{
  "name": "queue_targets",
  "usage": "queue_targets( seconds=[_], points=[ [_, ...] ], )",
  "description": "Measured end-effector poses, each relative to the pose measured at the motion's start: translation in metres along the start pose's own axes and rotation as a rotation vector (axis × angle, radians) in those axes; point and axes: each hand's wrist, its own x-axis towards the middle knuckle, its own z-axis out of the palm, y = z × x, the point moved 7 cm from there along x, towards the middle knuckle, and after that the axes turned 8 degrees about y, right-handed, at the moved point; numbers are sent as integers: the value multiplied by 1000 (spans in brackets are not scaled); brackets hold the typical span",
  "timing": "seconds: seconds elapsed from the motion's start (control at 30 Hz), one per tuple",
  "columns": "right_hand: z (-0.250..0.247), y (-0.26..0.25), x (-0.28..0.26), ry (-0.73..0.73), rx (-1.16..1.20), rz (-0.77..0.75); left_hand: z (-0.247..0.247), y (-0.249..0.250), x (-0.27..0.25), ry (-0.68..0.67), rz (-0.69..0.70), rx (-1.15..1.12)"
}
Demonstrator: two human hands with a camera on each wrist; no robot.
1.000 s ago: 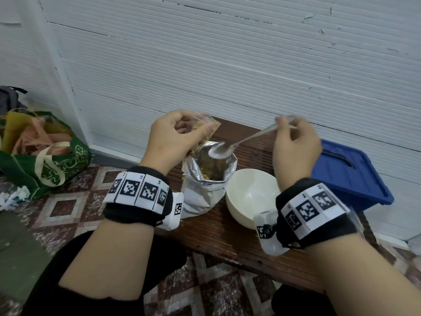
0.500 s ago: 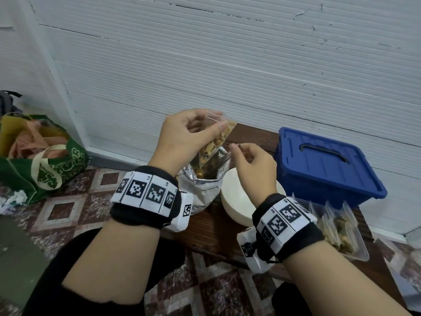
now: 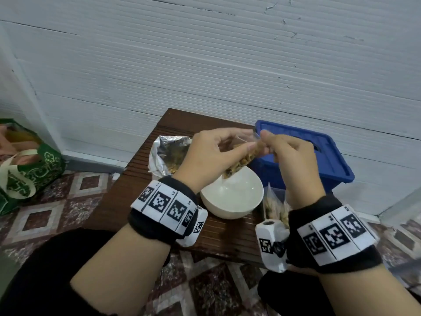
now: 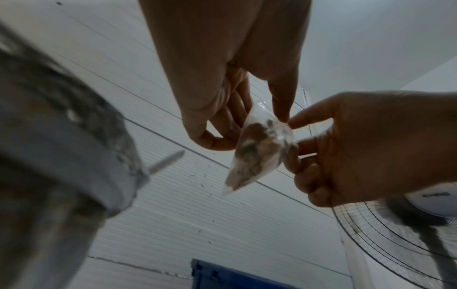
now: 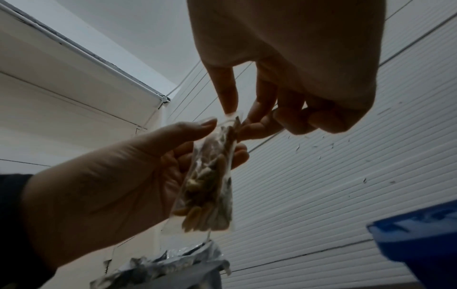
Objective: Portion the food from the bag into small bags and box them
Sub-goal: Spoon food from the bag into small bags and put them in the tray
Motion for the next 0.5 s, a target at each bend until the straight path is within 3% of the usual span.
queue_targets(
  seconds=[0.23, 0.5],
  points=[
    [-33, 22, -1, -12, -83, -11, 40, -9, -17, -119, 10, 103],
    [-46, 33, -2, -46, -172, 44, 61, -49, -31, -348, -133, 144]
  ],
)
